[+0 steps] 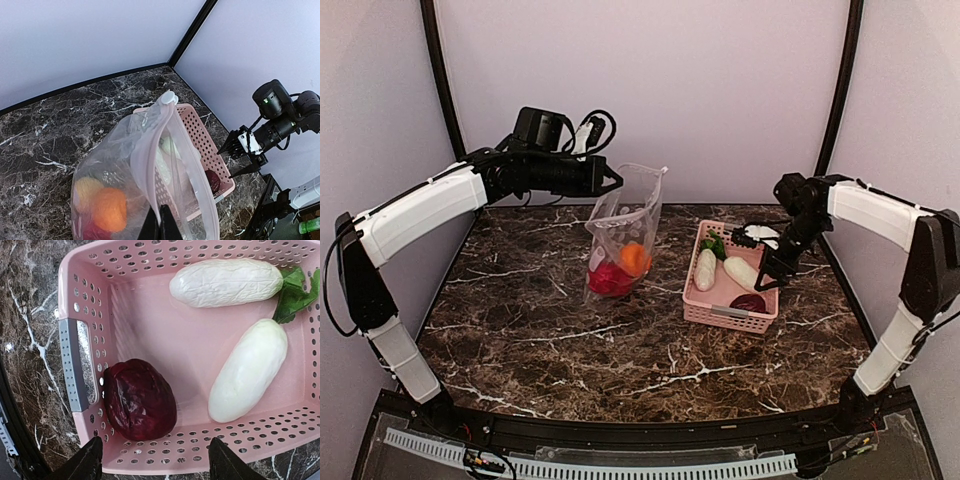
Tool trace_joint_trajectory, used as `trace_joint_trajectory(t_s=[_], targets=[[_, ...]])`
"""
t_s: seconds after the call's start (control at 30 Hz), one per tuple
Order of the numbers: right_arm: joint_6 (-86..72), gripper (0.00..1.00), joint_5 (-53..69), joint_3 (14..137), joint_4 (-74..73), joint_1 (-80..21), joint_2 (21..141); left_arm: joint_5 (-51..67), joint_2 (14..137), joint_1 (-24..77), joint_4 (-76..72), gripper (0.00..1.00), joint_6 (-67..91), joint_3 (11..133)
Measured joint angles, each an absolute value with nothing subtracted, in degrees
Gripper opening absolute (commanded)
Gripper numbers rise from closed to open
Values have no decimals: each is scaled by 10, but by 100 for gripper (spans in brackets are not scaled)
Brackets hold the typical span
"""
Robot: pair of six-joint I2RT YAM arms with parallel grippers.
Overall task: Place the food in the zip-top bag and seal the zipper
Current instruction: Pick up the fake fruit from the bin.
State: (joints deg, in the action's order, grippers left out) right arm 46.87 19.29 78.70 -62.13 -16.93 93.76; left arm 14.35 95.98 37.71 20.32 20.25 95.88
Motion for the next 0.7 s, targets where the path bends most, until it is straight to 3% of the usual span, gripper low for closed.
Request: trace_joint_trajectory(t_s=[0.17, 0.7], targets=[[470, 75, 171, 771, -613, -187, 964, 142, 960, 377, 206, 1, 202, 959], [475, 74, 111, 743, -593, -222, 1022, 144, 960, 377, 212, 1, 202, 959]])
